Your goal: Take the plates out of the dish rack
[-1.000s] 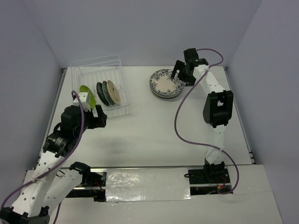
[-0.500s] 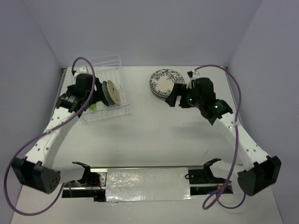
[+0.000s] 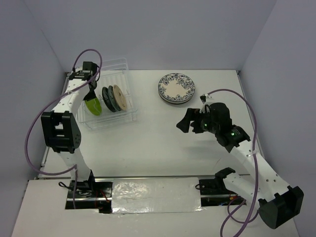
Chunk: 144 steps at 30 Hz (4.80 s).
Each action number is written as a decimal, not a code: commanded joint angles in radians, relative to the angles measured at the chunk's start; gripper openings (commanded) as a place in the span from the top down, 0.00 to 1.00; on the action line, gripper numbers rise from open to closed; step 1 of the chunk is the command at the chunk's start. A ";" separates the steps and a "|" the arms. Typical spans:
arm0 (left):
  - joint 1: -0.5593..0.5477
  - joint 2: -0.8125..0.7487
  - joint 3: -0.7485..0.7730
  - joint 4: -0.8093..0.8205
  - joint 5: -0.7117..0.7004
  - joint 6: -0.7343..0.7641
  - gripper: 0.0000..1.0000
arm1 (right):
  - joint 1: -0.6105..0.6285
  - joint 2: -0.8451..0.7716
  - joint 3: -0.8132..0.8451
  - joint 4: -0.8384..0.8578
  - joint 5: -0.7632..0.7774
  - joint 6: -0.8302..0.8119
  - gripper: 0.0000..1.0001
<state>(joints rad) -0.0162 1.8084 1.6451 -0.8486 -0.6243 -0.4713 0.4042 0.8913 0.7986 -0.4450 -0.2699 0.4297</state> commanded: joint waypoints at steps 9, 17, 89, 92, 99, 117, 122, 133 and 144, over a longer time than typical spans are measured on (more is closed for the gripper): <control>0.013 0.083 0.004 0.017 0.009 0.016 0.64 | 0.034 -0.060 -0.016 0.086 -0.039 0.030 0.06; 0.013 0.086 -0.001 0.006 0.006 0.017 0.79 | 0.051 -0.095 -0.010 0.086 0.008 0.050 0.07; -0.088 -0.525 -0.317 0.244 0.522 -0.007 0.00 | -0.057 0.569 -0.173 0.618 -0.152 0.241 0.96; -0.088 -0.468 -0.291 0.247 0.489 -0.003 0.01 | -0.073 0.690 -0.156 0.646 -0.187 0.222 0.95; -0.079 -0.342 -0.223 0.226 0.425 0.010 0.18 | -0.090 0.753 -0.194 0.684 -0.120 0.274 0.38; -0.082 0.048 0.064 0.069 0.275 0.017 0.55 | -0.077 0.192 -0.185 0.296 0.126 0.170 0.09; -0.085 0.094 0.076 0.045 0.258 0.002 0.76 | -0.070 0.132 -0.170 0.269 0.107 0.158 0.09; -0.108 0.054 0.175 -0.035 0.158 0.000 1.00 | -0.068 0.089 -0.179 0.269 0.077 0.159 0.09; -0.116 0.008 0.386 -0.273 -0.119 -0.009 1.00 | -0.068 0.078 -0.176 0.310 -0.005 0.164 0.09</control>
<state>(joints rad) -0.1242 1.8889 2.0003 -1.0336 -0.6125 -0.4732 0.3294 1.0065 0.5983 -0.1802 -0.2333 0.6041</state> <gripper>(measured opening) 0.194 0.907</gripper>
